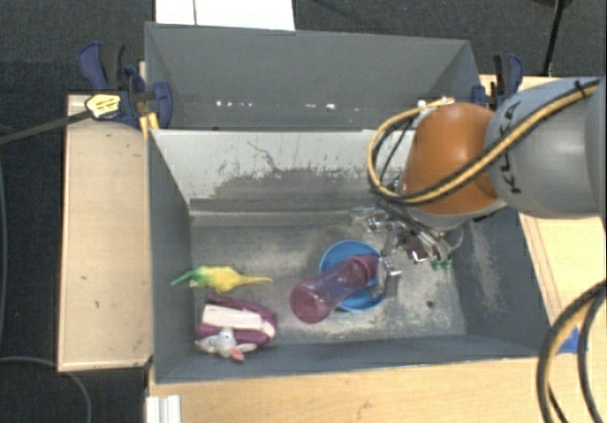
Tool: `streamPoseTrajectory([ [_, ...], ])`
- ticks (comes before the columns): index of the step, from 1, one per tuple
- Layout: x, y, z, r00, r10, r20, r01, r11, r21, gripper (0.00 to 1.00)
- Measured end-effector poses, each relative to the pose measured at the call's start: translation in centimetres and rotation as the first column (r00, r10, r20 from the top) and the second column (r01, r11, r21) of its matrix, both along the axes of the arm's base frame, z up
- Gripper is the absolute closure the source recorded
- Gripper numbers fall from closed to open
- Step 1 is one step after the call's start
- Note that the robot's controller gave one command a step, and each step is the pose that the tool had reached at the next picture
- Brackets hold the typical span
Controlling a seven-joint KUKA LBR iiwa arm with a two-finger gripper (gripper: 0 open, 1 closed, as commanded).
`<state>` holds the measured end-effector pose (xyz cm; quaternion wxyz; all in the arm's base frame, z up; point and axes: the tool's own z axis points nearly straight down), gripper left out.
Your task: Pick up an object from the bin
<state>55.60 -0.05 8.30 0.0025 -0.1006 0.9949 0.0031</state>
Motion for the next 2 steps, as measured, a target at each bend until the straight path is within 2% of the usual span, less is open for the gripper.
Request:
streamPoseTrajectory([
  [1,1.76,6.43,-1.17,0.997,-0.072,0.002,0.072,0.997,-0.002,1.00],
  [2,1.76,6.43,-1.17,0.997,-0.072,0.002,0.072,0.997,-0.003,1.00],
])
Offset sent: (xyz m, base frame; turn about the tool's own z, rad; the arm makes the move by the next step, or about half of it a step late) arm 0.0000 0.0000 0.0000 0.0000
